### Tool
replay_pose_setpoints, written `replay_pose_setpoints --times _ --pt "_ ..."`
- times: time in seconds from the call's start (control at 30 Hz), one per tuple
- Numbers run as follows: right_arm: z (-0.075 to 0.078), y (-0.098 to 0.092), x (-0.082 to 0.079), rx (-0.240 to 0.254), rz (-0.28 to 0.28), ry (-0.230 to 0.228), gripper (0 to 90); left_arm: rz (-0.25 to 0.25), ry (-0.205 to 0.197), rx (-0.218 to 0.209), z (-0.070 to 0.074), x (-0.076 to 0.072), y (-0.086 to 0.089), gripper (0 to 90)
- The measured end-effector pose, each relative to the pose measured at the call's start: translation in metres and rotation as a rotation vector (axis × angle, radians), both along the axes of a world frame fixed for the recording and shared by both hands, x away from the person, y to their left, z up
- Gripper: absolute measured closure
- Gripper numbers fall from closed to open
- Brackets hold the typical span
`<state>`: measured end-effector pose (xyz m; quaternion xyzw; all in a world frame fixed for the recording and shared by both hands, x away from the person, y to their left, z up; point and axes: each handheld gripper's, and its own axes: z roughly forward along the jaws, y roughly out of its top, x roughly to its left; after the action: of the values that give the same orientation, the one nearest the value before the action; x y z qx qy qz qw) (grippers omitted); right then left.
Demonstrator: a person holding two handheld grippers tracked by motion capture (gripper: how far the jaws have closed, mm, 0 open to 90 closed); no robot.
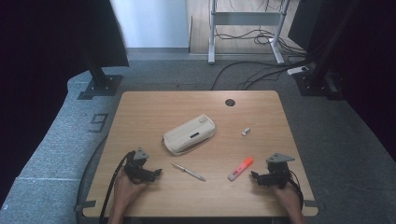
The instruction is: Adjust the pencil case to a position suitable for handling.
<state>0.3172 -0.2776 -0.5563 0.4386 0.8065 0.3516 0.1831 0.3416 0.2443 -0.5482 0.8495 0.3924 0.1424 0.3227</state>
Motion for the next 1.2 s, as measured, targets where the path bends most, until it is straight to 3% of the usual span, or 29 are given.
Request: replay_pose_setpoints --times 0.9,0.97,1.0,1.1,1.2 --pt "0.000 0.000 0.001 -0.002 0.008 0.001 3.9 0.055 0.013 0.007 0.001 0.001 -0.005 0.0" --pt "0.000 0.000 0.001 -0.002 0.009 0.001 3.9 0.051 0.021 -0.004 0.003 0.001 -0.004 0.0" --pt "0.000 0.000 0.001 -0.002 0.009 0.001 3.9 0.040 0.030 -0.035 0.006 0.001 -0.003 0.1" --pt "0.000 0.000 0.001 -0.002 0.009 0.001 3.9 0.020 0.035 -0.069 0.011 0.001 -0.002 1.9" --pt "0.000 0.000 0.001 -0.002 0.008 0.001 3.9 0.004 0.035 -0.072 0.016 0.000 -0.003 2.5"
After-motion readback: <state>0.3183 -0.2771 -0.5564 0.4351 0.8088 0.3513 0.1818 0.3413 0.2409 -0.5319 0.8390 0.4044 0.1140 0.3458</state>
